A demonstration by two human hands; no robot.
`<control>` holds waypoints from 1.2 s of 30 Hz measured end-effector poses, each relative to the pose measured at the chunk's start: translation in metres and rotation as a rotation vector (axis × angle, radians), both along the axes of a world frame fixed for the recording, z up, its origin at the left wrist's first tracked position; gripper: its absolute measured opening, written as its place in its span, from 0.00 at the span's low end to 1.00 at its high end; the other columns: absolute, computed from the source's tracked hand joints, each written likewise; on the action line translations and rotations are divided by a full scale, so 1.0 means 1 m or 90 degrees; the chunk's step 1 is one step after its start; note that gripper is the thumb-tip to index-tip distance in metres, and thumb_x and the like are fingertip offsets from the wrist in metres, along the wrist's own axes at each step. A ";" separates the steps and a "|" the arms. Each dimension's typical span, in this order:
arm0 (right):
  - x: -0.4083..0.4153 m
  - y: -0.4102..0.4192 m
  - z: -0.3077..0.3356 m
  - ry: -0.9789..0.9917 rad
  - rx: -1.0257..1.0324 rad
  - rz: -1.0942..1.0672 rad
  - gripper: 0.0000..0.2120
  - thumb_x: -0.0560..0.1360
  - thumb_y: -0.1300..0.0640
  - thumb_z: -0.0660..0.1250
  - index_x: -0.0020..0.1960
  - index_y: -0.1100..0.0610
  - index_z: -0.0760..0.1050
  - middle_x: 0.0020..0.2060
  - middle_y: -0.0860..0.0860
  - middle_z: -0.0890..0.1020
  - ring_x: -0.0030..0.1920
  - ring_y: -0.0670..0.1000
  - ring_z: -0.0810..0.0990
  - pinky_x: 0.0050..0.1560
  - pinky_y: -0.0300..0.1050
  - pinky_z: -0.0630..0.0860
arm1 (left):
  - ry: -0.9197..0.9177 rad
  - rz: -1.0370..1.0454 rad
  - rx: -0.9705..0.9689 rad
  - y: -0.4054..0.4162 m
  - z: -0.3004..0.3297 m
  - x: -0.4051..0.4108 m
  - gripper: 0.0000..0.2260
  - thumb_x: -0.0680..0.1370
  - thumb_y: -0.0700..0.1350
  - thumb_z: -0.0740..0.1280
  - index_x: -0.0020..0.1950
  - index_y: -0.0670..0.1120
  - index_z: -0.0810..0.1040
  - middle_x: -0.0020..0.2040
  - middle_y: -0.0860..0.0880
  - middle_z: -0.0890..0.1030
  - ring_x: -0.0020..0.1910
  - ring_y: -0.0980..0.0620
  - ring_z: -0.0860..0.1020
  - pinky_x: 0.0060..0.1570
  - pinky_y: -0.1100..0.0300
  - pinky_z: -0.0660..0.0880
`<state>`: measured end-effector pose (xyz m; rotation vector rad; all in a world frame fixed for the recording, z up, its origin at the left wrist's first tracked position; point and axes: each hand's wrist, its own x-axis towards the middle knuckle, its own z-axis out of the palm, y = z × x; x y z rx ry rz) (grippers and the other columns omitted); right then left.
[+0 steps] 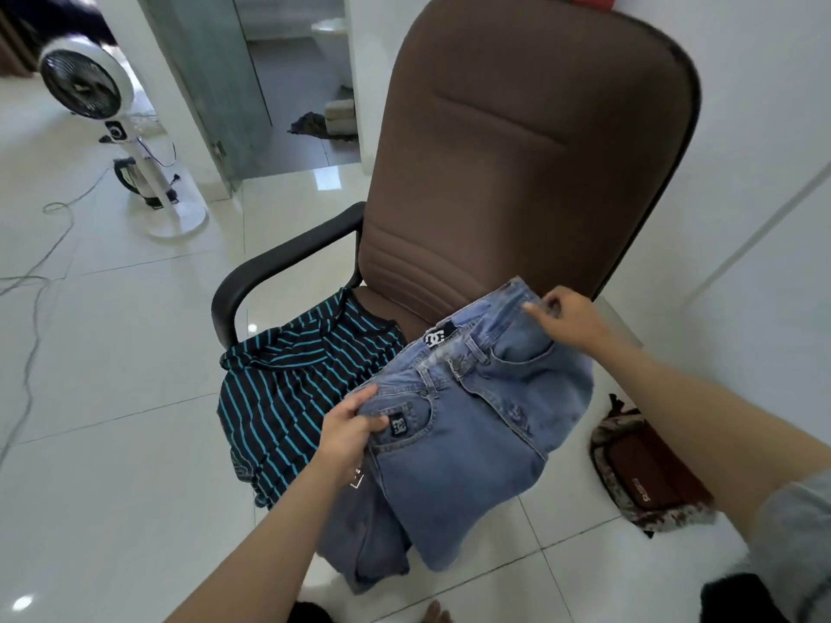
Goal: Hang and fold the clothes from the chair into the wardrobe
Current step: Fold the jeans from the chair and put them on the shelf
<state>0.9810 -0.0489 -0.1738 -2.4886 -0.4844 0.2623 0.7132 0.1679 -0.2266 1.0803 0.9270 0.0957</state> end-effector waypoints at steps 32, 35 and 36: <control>-0.295 0.051 0.222 -0.397 0.495 -0.106 0.03 0.77 0.58 0.67 0.45 0.54 0.78 0.36 0.43 0.81 0.37 0.41 0.79 0.39 0.34 0.72 | -0.522 -0.361 0.321 -0.008 0.289 -0.050 0.17 0.74 0.33 0.70 0.60 0.47 0.77 0.55 0.47 0.81 0.52 0.50 0.81 0.54 0.48 0.78; -0.300 0.052 0.231 -0.378 0.528 -0.056 0.02 0.77 0.59 0.66 0.48 0.55 0.78 0.38 0.43 0.81 0.40 0.42 0.79 0.41 0.34 0.73 | -0.530 -0.395 0.283 -0.009 0.308 -0.056 0.15 0.78 0.32 0.64 0.63 0.43 0.75 0.51 0.48 0.82 0.48 0.51 0.81 0.49 0.50 0.79; -0.300 0.051 0.233 -0.374 0.529 -0.040 0.03 0.78 0.60 0.66 0.49 0.56 0.78 0.39 0.44 0.81 0.40 0.42 0.79 0.41 0.34 0.74 | -0.525 -0.408 0.276 -0.008 0.315 -0.057 0.15 0.79 0.32 0.62 0.64 0.43 0.74 0.49 0.49 0.83 0.47 0.51 0.81 0.48 0.50 0.79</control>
